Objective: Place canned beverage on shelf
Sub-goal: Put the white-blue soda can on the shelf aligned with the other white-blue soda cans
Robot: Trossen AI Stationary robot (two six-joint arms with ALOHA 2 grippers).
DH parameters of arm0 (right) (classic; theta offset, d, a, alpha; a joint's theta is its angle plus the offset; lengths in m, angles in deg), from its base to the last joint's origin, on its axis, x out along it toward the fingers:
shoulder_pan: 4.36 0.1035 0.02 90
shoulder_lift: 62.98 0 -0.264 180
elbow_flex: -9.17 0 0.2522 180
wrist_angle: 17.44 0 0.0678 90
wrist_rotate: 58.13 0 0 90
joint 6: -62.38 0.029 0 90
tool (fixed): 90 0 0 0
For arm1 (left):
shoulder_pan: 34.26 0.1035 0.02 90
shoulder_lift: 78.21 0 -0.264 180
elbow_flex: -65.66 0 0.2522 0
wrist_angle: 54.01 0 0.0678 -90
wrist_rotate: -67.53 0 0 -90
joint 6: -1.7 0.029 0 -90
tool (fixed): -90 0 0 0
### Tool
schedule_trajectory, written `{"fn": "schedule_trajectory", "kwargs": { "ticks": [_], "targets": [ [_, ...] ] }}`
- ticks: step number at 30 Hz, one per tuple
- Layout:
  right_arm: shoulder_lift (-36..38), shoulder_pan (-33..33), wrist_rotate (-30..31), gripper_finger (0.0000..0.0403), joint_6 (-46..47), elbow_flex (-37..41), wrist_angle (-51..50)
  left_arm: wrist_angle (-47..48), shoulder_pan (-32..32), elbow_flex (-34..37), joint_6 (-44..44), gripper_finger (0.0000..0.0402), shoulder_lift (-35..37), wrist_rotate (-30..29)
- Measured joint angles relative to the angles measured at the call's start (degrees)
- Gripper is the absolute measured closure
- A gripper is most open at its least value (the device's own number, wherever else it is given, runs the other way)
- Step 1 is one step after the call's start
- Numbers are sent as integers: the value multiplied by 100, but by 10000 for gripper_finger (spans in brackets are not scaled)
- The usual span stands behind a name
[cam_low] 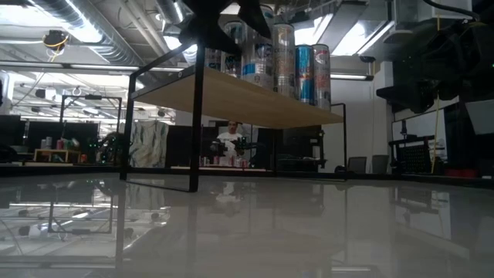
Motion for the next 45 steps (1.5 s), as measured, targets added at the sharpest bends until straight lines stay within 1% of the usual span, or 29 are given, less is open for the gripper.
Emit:
{"fn": "schedule_trajectory", "kwargs": {
  "ticks": [15,30,35,42,45],
  "targets": [
    [2,0,-1,15,0,0,-15,-62,63,1,4,74,-45,-107],
    [1,2,-1,15,0,-2,-24,86,-5,1,8,74,-45,-553],
    [0,1,-1,15,1,-2,-26,75,-84,1,8,74,-45,-568],
    [1,0,-1,15,2,-2,-28,-414,-300,1,52,74,-36,-566],
    [2,0,-1,15,0,-2,-28,-763,-410,1,321,74,-14,-581]
  ]
}}
